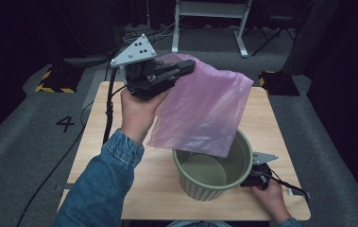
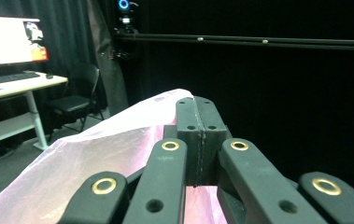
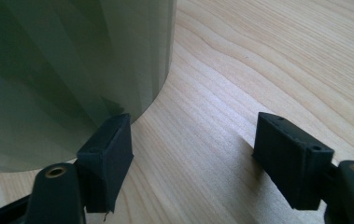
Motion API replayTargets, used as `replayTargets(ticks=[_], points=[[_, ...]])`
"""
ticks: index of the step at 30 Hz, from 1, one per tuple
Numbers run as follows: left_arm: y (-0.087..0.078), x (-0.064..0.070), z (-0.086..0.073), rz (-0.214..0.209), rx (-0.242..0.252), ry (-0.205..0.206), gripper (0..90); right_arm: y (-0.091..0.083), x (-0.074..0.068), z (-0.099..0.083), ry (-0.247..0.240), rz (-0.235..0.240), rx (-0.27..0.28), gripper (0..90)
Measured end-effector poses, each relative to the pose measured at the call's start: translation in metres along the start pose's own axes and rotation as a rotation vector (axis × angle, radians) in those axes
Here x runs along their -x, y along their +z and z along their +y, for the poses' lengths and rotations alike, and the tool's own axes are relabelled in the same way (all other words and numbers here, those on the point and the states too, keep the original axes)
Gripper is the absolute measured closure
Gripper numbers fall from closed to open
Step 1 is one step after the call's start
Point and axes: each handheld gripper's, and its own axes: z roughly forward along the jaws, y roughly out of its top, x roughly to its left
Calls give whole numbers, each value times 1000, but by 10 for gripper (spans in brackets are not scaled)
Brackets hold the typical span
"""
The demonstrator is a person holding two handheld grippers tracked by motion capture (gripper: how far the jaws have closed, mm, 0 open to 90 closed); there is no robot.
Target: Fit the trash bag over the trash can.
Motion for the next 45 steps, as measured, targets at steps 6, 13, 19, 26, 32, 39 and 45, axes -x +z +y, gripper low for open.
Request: replayTargets(ticks=[6, 13, 19, 26, 32, 39, 45], points=[[12, 5, -9, -31, -11, -11, 899, 0, 0, 0, -1, 0, 0, 282], [27, 7, -21, -55, -17, -27, 899, 0, 0, 0, -1, 0, 0, 282], [40, 12, -33, -77, -20, -42, 899, 0, 0, 0, -1, 0, 0, 282], [49, 18, -43, -86, -20, -41, 899, 0, 0, 0, -1, 0, 0, 282], [55, 20, -59, -93, -33, -59, 898, 0, 0, 0, -1, 1, 0, 282], [52, 21, -74, -90, -56, -62, 899, 0, 0, 0, -1, 1, 0, 282], [45, 20, -89, -80, -76, -69, 898, 0, 0, 0, -1, 1, 0, 282]])
